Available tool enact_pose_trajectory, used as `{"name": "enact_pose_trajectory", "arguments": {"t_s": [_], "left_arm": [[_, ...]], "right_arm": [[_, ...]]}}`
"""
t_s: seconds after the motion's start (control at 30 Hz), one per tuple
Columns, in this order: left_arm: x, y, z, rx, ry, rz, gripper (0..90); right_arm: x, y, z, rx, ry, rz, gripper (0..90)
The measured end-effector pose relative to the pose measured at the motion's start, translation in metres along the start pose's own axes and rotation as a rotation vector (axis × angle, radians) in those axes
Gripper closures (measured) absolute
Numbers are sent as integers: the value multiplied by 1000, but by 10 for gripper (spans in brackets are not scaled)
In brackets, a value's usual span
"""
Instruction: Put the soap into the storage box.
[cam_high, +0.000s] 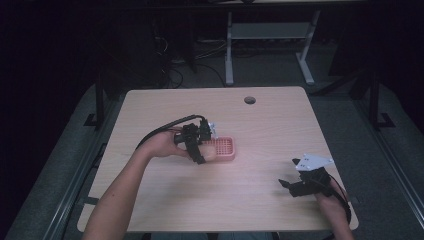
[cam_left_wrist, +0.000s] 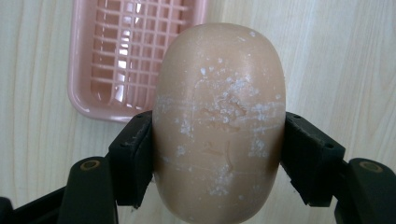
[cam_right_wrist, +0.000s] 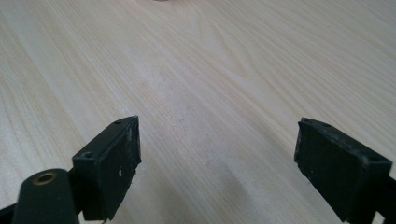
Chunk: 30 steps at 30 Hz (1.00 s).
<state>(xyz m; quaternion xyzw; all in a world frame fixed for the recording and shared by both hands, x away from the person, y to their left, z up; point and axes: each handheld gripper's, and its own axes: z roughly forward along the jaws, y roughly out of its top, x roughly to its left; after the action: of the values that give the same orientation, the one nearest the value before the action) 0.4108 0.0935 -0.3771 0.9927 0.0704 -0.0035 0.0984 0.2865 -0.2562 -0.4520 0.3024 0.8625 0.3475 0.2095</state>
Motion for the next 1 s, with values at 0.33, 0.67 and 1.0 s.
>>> {"name": "enact_pose_trajectory", "arguments": {"t_s": [0.33,0.67,1.0], "left_arm": [[15,10,2,-7,-3,-22,320],[22,24,5,-9,15,-14,320],[27,46,9,-13,7,16,320]], "right_arm": [[0,0,0,2,-1,12,140],[-1,0,1,-10,-1,9,140],[-1,1,2,-7,-7,16,140]]}}
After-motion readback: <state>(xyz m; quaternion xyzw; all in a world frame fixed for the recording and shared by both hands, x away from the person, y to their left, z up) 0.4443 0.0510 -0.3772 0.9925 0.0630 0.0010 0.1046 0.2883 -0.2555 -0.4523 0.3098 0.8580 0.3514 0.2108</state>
